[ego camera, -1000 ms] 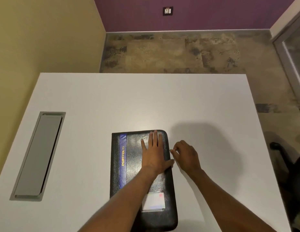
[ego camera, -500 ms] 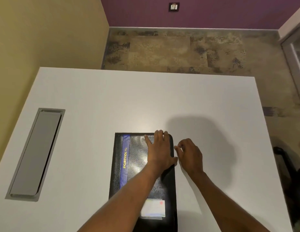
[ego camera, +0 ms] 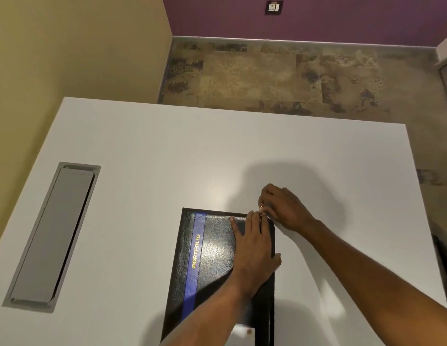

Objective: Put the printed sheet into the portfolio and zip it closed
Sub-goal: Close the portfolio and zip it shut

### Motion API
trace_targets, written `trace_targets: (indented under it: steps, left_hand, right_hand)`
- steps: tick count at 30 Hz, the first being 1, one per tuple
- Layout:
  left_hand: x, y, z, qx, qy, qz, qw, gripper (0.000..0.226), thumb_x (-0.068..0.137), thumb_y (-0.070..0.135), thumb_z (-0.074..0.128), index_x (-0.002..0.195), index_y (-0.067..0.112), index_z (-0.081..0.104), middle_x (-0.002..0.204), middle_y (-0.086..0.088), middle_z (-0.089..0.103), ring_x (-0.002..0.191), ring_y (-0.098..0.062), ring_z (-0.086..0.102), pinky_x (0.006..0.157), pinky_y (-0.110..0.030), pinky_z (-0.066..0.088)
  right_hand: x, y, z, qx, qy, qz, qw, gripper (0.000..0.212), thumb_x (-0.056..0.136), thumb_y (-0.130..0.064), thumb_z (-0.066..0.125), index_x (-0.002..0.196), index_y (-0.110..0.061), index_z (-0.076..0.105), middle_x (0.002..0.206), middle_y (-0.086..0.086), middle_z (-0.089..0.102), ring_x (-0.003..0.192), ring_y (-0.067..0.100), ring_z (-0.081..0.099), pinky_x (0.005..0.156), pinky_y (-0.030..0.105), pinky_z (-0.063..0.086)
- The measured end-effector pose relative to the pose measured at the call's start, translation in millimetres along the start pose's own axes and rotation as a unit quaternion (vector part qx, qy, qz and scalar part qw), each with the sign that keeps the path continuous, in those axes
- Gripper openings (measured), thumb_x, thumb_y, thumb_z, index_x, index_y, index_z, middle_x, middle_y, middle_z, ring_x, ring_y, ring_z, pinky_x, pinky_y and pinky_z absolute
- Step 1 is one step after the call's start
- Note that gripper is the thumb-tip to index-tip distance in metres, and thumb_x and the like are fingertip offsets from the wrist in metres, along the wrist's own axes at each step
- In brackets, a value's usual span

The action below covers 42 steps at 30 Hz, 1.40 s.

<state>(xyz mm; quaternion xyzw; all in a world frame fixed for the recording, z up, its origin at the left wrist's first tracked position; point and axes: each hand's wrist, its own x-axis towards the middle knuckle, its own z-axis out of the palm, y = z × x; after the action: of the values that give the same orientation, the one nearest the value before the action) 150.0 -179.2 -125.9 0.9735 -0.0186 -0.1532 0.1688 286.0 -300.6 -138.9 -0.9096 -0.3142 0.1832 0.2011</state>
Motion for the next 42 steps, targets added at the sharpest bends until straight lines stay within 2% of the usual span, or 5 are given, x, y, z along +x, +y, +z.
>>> trace_targets:
  steps: [13, 20, 28, 34, 42]
  left_hand:
    - [-2.7, 3.4, -5.4, -0.001, -0.021, 0.012, 1.000, 0.089, 0.072, 0.048, 0.074, 0.144, 0.006, 0.043, 0.148, -0.016, 0.045, 0.148, -0.034, 0.035, 0.117, -0.080, 0.017]
    - [-6.3, 9.4, -12.4, 0.038, -0.059, 0.021, 0.997, 0.089, 0.091, 0.047, 0.063, 0.160, 0.002, 0.027, 0.167, -0.021, 0.024, 0.159, -0.036, 0.014, 0.119, -0.079, -0.005]
    - [-14.2, 6.7, 2.1, 0.009, -0.075, 0.035, 0.997, 0.083, 0.089, 0.052, 0.061, 0.161, 0.021, 0.034, 0.163, -0.012, 0.039, 0.154, -0.036, 0.027, 0.117, -0.076, -0.009]
    - [-17.1, -1.0, 13.8, 0.018, -0.037, 0.059, 0.997, 0.076, 0.091, 0.053, 0.052, 0.159, 0.023, 0.037, 0.161, -0.011, 0.044, 0.154, -0.037, 0.029, 0.121, -0.075, -0.004]
    - [-39.1, -27.7, -12.5, 0.016, 0.012, 0.010, 1.000, 0.078, 0.102, 0.054, 0.035, 0.166, 0.014, 0.018, 0.174, -0.014, 0.017, 0.163, -0.031, 0.004, 0.126, -0.062, -0.015]
  right_hand:
    - [66.4, -45.1, -7.8, -0.031, -0.097, -0.116, 0.988, 0.014, 0.095, -0.037, 0.065, 0.096, -0.023, 0.066, 0.116, -0.007, 0.056, 0.088, 0.019, 0.056, 0.090, 0.036, 0.044]
    - [97.7, -83.3, 2.1, -0.028, -0.090, -0.152, 0.984, 0.013, 0.095, -0.035, 0.067, 0.098, -0.022, 0.066, 0.114, -0.005, 0.058, 0.085, 0.019, 0.056, 0.086, 0.036, 0.046]
    - [122.0, -118.6, 14.4, -0.051, -0.072, -0.136, 0.987, 0.016, 0.093, -0.032, 0.069, 0.095, -0.016, 0.068, 0.110, 0.000, 0.060, 0.086, 0.024, 0.059, 0.077, 0.032, 0.039]
    - [110.5, -118.2, 15.1, -0.061, -0.059, -0.103, 0.991, 0.015, 0.096, -0.033, 0.065, 0.106, -0.022, 0.070, 0.113, -0.002, 0.061, 0.102, 0.021, 0.060, 0.092, 0.039, 0.045]
    - [54.5, -116.6, -3.6, 0.015, 0.041, 0.002, 0.999, 0.035, 0.102, -0.031, 0.057, 0.136, -0.020, 0.058, 0.136, -0.005, 0.060, 0.124, 0.018, 0.055, 0.103, 0.035, 0.043]
